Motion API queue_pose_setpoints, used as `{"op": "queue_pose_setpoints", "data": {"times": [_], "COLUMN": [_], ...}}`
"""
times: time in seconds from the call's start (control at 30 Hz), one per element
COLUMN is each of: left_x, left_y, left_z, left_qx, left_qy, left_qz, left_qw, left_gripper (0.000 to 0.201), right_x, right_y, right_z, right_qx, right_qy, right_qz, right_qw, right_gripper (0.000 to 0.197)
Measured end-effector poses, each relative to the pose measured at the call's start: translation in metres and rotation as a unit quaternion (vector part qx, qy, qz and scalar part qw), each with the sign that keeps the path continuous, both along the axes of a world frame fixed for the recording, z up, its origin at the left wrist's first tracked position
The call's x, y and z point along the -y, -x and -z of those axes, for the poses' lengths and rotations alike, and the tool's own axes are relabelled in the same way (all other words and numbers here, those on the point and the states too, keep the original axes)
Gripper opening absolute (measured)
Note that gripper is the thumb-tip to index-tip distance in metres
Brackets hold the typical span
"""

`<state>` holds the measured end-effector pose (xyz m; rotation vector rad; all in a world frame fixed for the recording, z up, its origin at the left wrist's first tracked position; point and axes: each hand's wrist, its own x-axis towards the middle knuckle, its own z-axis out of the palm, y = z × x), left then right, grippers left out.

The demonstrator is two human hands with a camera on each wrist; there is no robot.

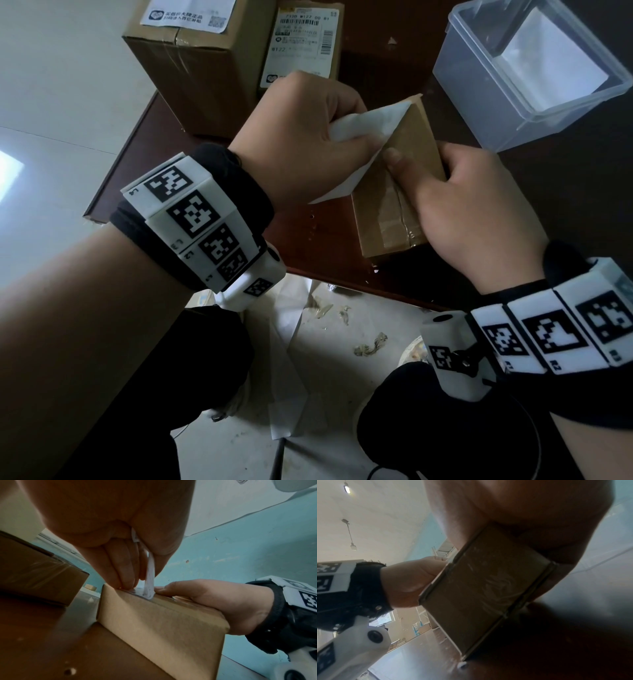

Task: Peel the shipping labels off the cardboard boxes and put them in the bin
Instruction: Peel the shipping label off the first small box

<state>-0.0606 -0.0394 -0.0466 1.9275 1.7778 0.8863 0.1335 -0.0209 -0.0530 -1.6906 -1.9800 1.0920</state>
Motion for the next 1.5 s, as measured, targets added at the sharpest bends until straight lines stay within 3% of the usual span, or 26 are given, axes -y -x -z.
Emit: {"op": "queue_pose_setpoints", "data": {"times": [0.43, 1.1, 1.13, 1.23, 1.27, 1.5], "left_x": [0.0000, -0.0001, 0.0002, 0.0002, 0.0002, 0.0000], "left_y": [-0.0004, 0.0041, 0.0040, 0.0037, 0.0037, 0.0055], "left_z": [-0.0012, -0.0034, -0.0039, -0.0046, -0.0045, -0.0047], "left_qx": [-0.004, -0.012, -0.011, -0.007, -0.005, 0.015], "left_qy": [0.002, 0.026, 0.028, 0.027, 0.026, 0.042], "left_qz": [0.001, 0.001, 0.004, 0.007, 0.006, -0.005], "left_qw": [1.000, 1.000, 1.000, 1.000, 1.000, 0.999], "left_gripper": [0.027, 0.024, 0.023, 0.024, 0.025, 0.022], "right_x": [-0.0011, -0.0037, -0.0041, -0.0065, -0.0059, -0.0040], "right_y": [-0.0010, -0.0021, -0.0026, -0.0042, -0.0043, -0.0038], "right_z": [0.0017, -0.0045, -0.0048, -0.0024, -0.0030, -0.0068], "right_qx": [0.006, -0.028, -0.026, -0.020, -0.022, -0.031], "right_qy": [-0.004, 0.016, 0.019, 0.013, 0.012, 0.015], "right_qz": [-0.002, 0.004, 0.000, -0.004, -0.003, 0.000], "right_qw": [1.000, 0.999, 0.999, 1.000, 1.000, 0.999], "right_gripper": [0.040, 0.020, 0.026, 0.070, 0.075, 0.073]}}
